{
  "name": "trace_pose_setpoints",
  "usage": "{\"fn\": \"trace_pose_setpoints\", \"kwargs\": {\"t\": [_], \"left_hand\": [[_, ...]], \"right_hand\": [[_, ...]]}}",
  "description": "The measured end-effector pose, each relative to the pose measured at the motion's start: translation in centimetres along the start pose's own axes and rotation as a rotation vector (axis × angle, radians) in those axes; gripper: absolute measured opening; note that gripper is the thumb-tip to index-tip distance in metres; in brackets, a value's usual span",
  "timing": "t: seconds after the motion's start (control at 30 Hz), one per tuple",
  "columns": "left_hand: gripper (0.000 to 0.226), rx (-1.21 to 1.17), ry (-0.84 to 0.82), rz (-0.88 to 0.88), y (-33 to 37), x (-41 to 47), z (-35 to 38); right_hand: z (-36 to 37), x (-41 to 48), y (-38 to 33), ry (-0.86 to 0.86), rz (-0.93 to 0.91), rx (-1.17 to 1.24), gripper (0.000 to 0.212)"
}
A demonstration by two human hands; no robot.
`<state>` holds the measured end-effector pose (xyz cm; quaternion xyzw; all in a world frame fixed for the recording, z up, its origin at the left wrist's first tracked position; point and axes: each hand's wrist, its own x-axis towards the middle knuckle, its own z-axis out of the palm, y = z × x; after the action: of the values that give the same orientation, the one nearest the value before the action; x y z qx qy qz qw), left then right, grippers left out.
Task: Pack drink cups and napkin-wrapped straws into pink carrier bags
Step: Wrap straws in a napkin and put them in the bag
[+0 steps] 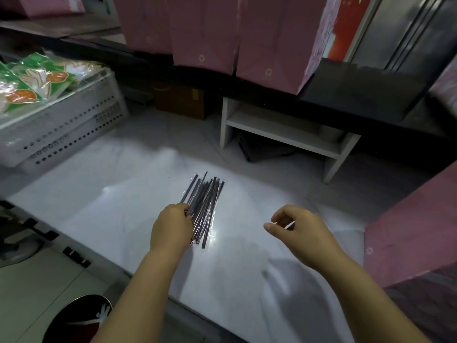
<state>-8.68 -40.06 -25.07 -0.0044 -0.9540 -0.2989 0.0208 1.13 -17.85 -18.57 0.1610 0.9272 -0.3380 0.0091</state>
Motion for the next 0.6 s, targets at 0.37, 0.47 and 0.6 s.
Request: {"fn": "trace_pose_setpoints", "kwargs": {"t": [0.37, 0.47, 0.6], "left_hand": [[0.031, -0.277, 0.005, -0.102, -0.1, -0.8, -0.7], [0.016, -0.333, 0.014, -0.104, -0.1, -0.9, -0.8], [0.013, -0.362, 0.029, -0.081, 0.0, -0.9, -1.2]], "right_hand": [[0.0, -1.5, 0.2, 0.011, -0.002, 0.034, 0.016], [-0.1, -1.7, 0.3, 0.022, 0.004, 0.054, 0.015], [-0.3, -2.0, 0.4, 0.053, 0.011, 0.081, 0.014]]}}
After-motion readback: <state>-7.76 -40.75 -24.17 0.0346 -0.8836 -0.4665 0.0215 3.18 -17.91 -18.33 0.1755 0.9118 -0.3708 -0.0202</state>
